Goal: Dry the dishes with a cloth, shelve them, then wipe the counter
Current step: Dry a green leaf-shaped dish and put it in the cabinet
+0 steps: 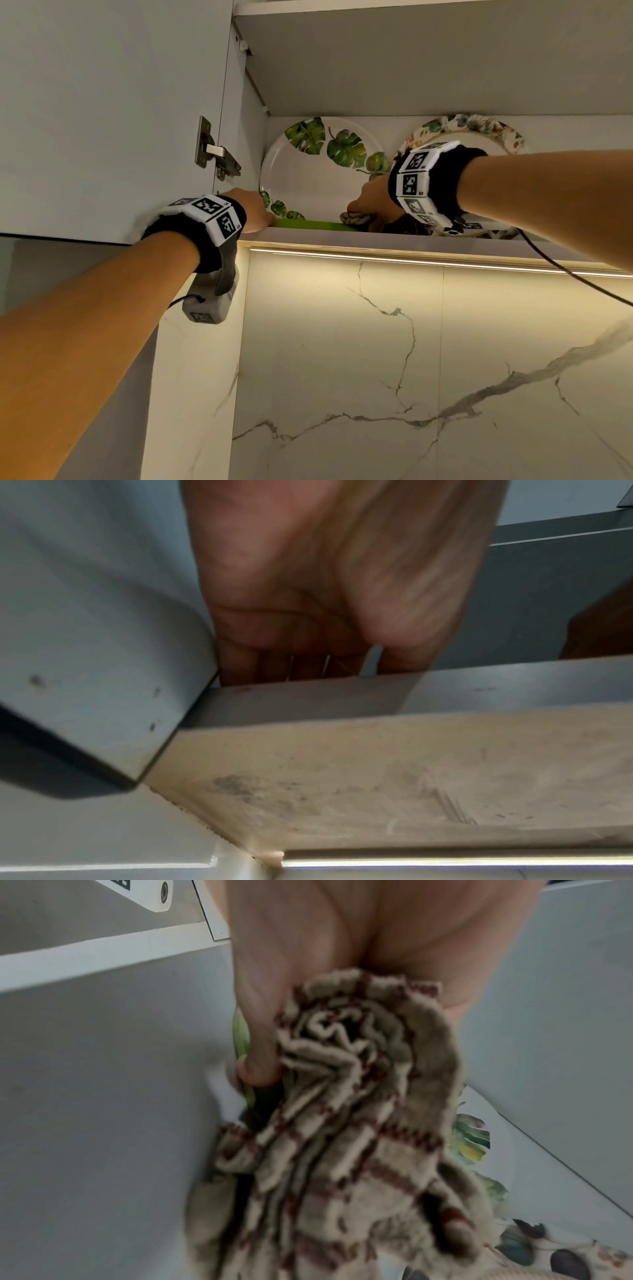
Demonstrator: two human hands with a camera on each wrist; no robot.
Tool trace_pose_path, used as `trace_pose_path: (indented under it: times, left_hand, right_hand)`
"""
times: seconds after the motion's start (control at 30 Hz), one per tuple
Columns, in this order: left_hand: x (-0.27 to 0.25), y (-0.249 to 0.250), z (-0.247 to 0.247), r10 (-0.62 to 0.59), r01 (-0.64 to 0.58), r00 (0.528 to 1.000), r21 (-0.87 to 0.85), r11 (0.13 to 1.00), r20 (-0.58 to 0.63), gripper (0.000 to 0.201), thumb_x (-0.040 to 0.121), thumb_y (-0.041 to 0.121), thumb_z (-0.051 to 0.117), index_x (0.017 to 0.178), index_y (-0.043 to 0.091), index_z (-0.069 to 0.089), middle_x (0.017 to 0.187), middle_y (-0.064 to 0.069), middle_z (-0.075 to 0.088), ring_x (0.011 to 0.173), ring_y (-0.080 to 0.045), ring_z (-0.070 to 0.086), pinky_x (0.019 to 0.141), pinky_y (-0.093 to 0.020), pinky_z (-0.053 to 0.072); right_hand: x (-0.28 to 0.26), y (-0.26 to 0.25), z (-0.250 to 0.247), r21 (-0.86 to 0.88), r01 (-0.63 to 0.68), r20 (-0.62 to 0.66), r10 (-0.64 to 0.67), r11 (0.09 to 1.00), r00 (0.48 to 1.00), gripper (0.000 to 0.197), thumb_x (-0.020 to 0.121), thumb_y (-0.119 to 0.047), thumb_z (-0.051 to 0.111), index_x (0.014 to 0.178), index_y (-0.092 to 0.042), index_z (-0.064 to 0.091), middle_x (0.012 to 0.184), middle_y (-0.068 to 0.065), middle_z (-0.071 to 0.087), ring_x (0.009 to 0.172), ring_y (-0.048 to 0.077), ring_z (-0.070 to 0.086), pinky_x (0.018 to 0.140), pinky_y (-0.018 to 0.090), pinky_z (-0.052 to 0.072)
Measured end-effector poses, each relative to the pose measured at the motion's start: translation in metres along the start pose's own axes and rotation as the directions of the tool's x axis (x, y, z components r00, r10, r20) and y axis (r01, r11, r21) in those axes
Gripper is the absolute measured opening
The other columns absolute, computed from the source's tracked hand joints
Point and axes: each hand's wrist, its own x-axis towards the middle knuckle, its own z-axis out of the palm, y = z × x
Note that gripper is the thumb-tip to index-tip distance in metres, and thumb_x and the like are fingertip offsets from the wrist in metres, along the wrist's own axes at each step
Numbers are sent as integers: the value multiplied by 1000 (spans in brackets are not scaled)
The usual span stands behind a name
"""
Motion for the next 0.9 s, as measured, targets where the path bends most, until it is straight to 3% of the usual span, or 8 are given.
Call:
trace_pose_path:
  times: [0.07, 0.13, 0.2, 0.43, 0.53, 0.63, 0.8, 0.9]
  left_hand:
    - [-1, 0, 0, -18, 18, 1000, -6, 1000, -24, 39, 99, 30, 40, 77, 1, 50, 72, -8, 49, 83, -25, 50, 75, -32, 40]
    - [-3, 3, -1, -25, 25, 998, 6, 1000, -54, 32, 99, 25, 43, 98, -3, 58, 95, -15, 59, 94, -30, 58, 83, -33, 44]
    - [-7, 6, -3, -21, 19, 995, -24, 1000, -99, 33, 98, 25, 44, 105, -4, 59, 108, -19, 61, 103, -33, 59, 79, -33, 43]
    - [-25, 35, -43, 131, -160, 967, -121, 980, -217, 30, 96, 23, 45, 73, 5, 49, 69, -6, 46, 73, -24, 47, 68, -31, 38]
    - [-39, 55, -55, 215, -271, 932, -165, 948, -293, 29, 93, 26, 47, 87, 1, 61, 85, -11, 57, 81, -27, 50, 69, -31, 38]
    - [-61, 81, -48, 296, -386, 888, -222, 895, -352, 33, 93, 30, 48, 100, 3, 66, 99, -13, 64, 90, -30, 57, 78, -35, 47]
    - [-118, 146, -6, 396, -484, 867, -322, 814, -302, 31, 93, 32, 48, 72, 10, 56, 87, -11, 58, 81, -29, 53, 71, -33, 39]
    - [-159, 191, 37, 486, -536, 844, -353, 767, -227, 27, 91, 38, 49, 100, 18, 65, 107, -6, 65, 103, -27, 57, 84, -31, 41]
  right_hand:
    - [-2, -1, 1, -9, -1, -23, 0, 1000, 1000, 38, 96, -30, 46, 120, -1, 46, 124, 18, 56, 112, 31, 53, 88, 31, 37]
    - [-5, -2, 2, -8, -18, -30, 17, 1000, 999, 39, 96, -28, 47, 124, -1, 44, 123, 17, 56, 112, 32, 54, 87, 32, 38]
    - [-8, 1, 0, -3, -35, -24, 35, 999, 999, 37, 94, -24, 49, 124, -3, 44, 121, 17, 57, 107, 31, 54, 83, 31, 38]
    - [-61, 26, -13, 181, -232, -152, 260, 956, 954, 36, 93, -14, 46, 129, -7, 45, 117, 18, 57, 105, 33, 54, 77, 31, 41]
    - [-102, 28, -2, 313, -305, -228, 383, 900, 895, 33, 93, -14, 47, 126, -13, 47, 118, 14, 57, 104, 33, 55, 88, 42, 49]
    - [-152, 15, 23, 451, -315, -294, 473, 835, 831, 31, 91, -13, 50, 123, -13, 50, 113, 12, 61, 92, 27, 56, 78, 34, 48]
    - [-229, -31, 93, 635, -320, -163, 527, 704, 834, 38, 88, -17, 56, 126, -18, 50, 108, 11, 66, 89, 29, 62, 73, 35, 52]
    - [-263, -60, 155, 709, -357, 2, 504, 608, 864, 42, 87, -18, 53, 128, -24, 48, 106, 9, 67, 92, 31, 63, 78, 41, 52]
